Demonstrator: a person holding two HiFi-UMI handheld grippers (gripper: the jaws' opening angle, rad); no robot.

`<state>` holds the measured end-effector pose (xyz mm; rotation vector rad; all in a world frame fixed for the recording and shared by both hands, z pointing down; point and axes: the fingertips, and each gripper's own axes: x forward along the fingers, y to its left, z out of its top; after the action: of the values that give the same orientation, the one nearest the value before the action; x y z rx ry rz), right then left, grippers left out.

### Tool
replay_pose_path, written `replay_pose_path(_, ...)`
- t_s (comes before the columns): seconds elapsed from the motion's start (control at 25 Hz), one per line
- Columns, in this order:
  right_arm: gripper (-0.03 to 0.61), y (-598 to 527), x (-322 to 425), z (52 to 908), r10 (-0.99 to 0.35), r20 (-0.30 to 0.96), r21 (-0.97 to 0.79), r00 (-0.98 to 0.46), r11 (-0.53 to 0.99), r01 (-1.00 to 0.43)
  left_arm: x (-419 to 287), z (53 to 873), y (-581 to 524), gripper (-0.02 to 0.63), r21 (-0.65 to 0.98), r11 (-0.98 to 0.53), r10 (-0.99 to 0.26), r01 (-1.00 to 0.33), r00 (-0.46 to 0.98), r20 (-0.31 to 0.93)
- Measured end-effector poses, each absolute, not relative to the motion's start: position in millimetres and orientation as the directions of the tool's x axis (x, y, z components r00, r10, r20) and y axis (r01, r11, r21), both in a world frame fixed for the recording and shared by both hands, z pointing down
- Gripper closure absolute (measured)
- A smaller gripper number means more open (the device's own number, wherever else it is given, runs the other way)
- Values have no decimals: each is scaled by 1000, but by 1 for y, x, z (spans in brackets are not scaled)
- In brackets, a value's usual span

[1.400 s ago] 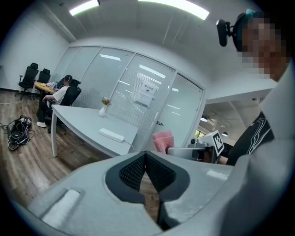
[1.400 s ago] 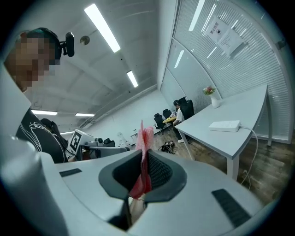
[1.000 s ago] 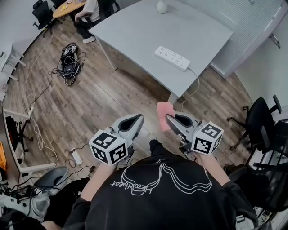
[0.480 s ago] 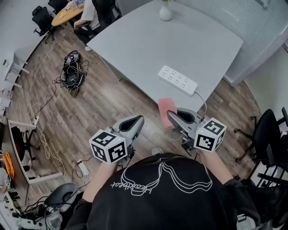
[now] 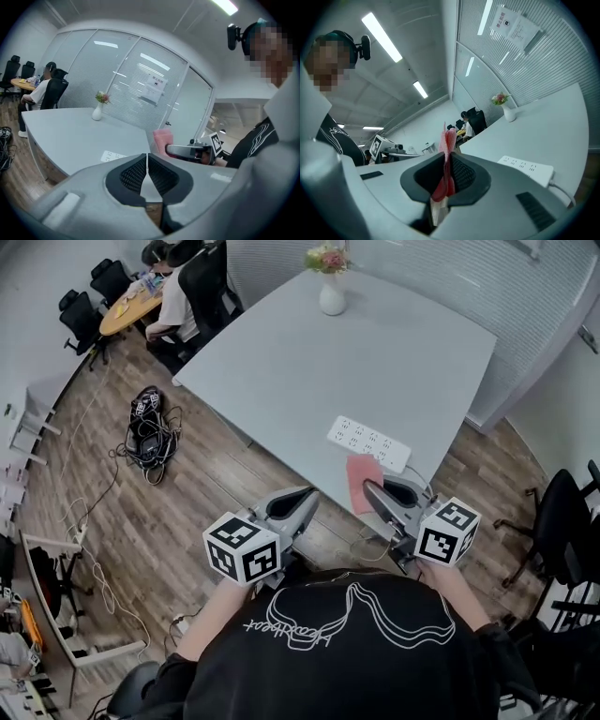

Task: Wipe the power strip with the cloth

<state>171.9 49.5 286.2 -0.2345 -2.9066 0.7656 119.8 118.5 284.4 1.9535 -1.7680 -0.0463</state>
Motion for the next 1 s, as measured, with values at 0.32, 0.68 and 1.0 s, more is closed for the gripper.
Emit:
replay_pose_path(0.32,541,2,122,292,5,122,-510,-993,858,-58,60,290,65,600,347,-184,-897,-920,302,324)
replay_pose_path(0.68,541,-41,39,292,-197,193,-506,-961,820,-269,-42,284,12,600,385,-333,-829,-861,461,316)
replay_pose_path(1.0,541,-71,-8,320,-341,265,-532,-902,729,-432,-105,314,-33,600,432,-433,-747,-791,583,319)
